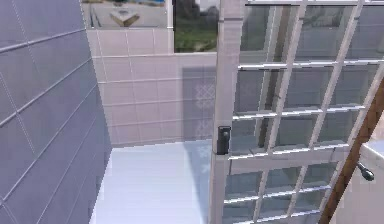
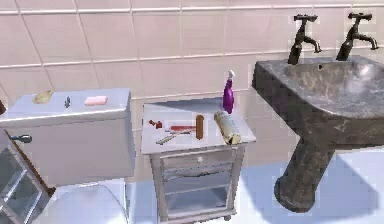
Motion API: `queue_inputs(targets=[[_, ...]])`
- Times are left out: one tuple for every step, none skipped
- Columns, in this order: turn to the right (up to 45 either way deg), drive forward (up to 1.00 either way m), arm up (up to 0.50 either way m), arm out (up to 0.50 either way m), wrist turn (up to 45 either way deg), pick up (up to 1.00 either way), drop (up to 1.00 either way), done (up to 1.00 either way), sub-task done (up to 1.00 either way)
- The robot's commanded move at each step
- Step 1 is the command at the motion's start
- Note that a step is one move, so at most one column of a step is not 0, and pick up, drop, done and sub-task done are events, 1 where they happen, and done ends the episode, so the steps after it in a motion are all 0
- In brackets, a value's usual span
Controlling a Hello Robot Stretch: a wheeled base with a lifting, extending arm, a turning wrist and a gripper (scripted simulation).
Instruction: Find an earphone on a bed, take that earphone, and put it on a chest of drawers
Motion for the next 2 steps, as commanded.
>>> queue_inputs(targets=[[-3.0, 0.0, 0.0, 0.0, 0.0, 0.0, 0.0, 0.0, 0.0], [0.0, 1.0, 0.0, 0.0, 0.0, 0.0, 0.0, 0.0, 0.0]])
